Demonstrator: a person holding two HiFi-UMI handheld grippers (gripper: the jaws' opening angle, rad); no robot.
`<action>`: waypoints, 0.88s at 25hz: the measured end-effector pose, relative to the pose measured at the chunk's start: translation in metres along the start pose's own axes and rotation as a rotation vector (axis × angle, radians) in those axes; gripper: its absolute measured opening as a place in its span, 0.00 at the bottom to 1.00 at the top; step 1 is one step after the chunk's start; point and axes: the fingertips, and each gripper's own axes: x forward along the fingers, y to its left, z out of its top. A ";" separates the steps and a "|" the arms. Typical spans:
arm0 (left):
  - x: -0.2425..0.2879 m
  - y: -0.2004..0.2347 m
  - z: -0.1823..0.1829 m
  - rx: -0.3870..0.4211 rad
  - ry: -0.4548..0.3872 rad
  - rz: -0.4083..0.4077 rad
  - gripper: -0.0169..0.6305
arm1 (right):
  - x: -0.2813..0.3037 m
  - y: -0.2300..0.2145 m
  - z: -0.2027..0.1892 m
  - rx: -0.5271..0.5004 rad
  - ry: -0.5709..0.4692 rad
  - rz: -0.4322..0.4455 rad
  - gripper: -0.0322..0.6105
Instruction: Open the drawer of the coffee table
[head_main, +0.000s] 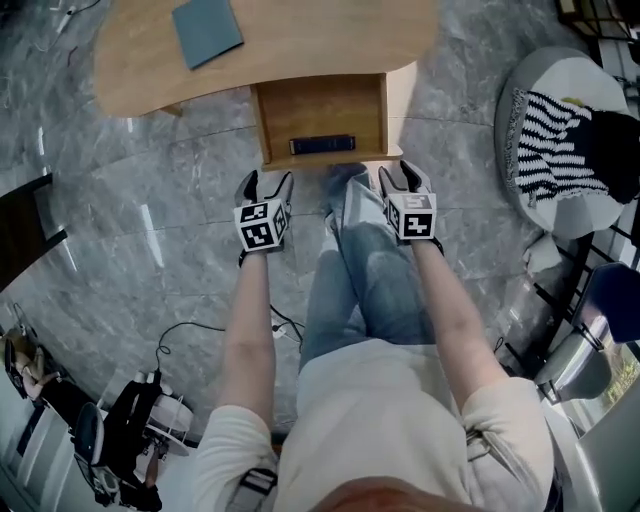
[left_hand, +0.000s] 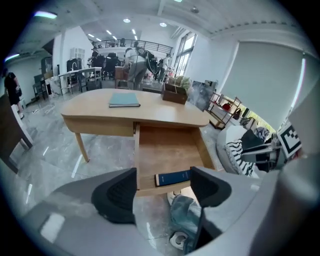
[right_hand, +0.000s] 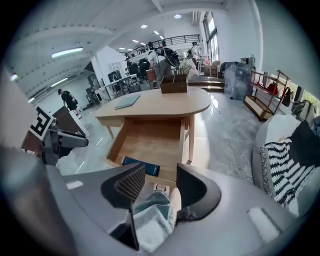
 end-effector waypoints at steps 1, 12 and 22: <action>-0.010 -0.006 0.008 -0.004 -0.022 0.001 0.53 | -0.009 0.003 0.006 0.004 -0.015 0.005 0.34; -0.132 -0.063 0.070 -0.038 -0.236 0.057 0.11 | -0.147 0.031 0.079 0.003 -0.196 0.021 0.05; -0.232 -0.136 0.113 0.006 -0.358 0.000 0.02 | -0.249 0.096 0.106 -0.107 -0.265 0.197 0.05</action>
